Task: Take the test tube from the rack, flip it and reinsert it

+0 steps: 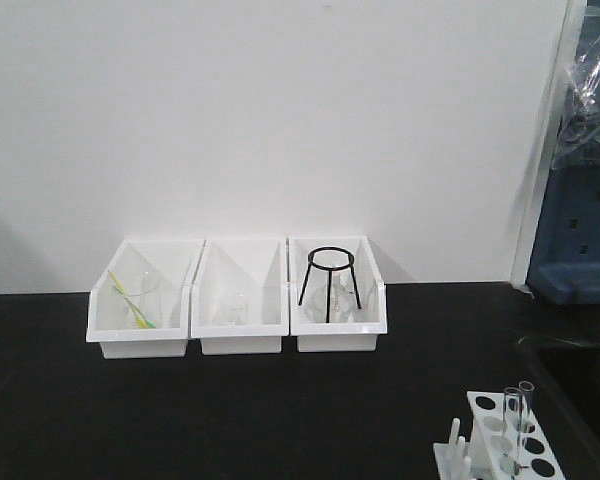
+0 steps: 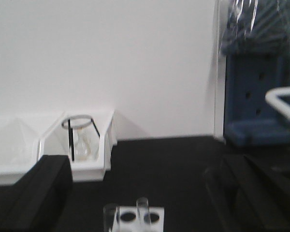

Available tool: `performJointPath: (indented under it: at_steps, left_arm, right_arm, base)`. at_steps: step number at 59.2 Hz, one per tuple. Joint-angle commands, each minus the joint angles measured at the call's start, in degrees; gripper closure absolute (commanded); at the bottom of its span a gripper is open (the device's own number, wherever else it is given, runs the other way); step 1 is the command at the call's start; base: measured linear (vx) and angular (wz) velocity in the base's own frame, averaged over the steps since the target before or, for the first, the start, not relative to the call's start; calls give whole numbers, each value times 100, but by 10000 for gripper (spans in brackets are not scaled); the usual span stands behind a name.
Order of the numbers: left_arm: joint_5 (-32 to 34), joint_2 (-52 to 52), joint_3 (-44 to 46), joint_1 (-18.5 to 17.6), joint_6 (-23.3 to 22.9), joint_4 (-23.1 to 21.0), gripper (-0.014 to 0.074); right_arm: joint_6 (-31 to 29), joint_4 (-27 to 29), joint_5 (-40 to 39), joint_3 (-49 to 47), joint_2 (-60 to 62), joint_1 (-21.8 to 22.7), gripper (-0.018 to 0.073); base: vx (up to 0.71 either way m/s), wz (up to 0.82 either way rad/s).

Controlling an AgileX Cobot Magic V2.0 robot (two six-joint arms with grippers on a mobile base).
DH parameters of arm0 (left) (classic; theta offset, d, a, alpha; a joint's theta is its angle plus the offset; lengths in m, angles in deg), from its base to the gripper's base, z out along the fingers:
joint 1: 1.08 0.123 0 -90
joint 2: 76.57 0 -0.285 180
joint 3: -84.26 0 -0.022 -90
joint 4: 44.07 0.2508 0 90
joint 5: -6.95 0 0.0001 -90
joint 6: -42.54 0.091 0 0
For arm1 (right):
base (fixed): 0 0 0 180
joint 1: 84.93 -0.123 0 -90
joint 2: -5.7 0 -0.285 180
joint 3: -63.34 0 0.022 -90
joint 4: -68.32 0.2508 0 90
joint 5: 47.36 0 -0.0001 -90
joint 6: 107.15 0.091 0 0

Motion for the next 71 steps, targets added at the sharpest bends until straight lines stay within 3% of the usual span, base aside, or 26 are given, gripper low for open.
performJointPath:
  at_steps: [1, 16, 42, 50, 66, 71]
  left_arm:
    - [502, -69, -5, -28, -1, -21, 603]
    - [502, -69, -5, -28, -1, -21, 603]
    - [502, -69, -5, -28, -1, -21, 603]
    - [502, -69, -5, -28, -1, -21, 603]
    - [502, -69, -5, -28, -1, -21, 603]
    - [502, -69, -5, -28, -1, -21, 603]
  right_arm:
    - [80, -238, -1285, 404, -484, 19, -76]
    - [65, -743, -2865, 424, -2286, 19, -13]
    - [54, -1186, -3651, -582, -4271, 19, 18]
    - [55, -1179, -3677, -610, -4378, 19, 127]
    - [37, -1201, -3759, -610, -4344, 19, 564]
    - [37, -1252, -3740, -610, -4304, 19, 574]
  base:
    - [0, 0]
    - [0, 0]
    - [0, 0]
    - [0, 0]
    - [0, 0]
    - [0, 0]
